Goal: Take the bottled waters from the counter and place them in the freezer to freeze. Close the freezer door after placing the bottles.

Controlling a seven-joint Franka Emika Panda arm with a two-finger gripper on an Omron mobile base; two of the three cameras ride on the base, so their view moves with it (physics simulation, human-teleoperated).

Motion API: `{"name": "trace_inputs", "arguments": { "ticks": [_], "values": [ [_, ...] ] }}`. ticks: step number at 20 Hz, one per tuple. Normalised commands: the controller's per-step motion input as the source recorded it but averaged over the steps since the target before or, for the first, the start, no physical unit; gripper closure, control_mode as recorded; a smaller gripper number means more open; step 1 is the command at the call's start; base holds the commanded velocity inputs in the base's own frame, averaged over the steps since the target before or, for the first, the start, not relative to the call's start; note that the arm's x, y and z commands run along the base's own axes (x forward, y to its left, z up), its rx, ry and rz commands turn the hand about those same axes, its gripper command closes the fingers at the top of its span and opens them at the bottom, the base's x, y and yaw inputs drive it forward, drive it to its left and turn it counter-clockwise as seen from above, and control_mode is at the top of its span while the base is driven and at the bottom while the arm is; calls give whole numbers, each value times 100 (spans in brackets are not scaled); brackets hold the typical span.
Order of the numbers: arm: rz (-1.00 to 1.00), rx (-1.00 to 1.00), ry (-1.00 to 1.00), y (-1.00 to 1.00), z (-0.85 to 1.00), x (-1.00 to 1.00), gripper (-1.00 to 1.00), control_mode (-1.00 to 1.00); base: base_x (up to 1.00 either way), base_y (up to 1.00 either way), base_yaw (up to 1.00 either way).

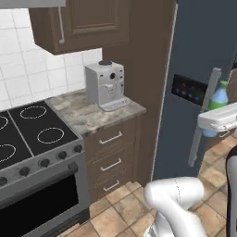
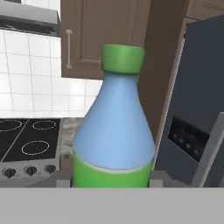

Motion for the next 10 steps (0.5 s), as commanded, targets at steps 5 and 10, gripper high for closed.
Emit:
{"name": "trace_inputs", "arguments": {
  "ticks": [5, 10],
  "values": [
    [0, 0, 0, 0, 0, 0, 100, 100, -44, -13, -72],
    [0, 0, 0, 0, 0, 0, 100, 100, -32, -29, -67]
  ]
}}
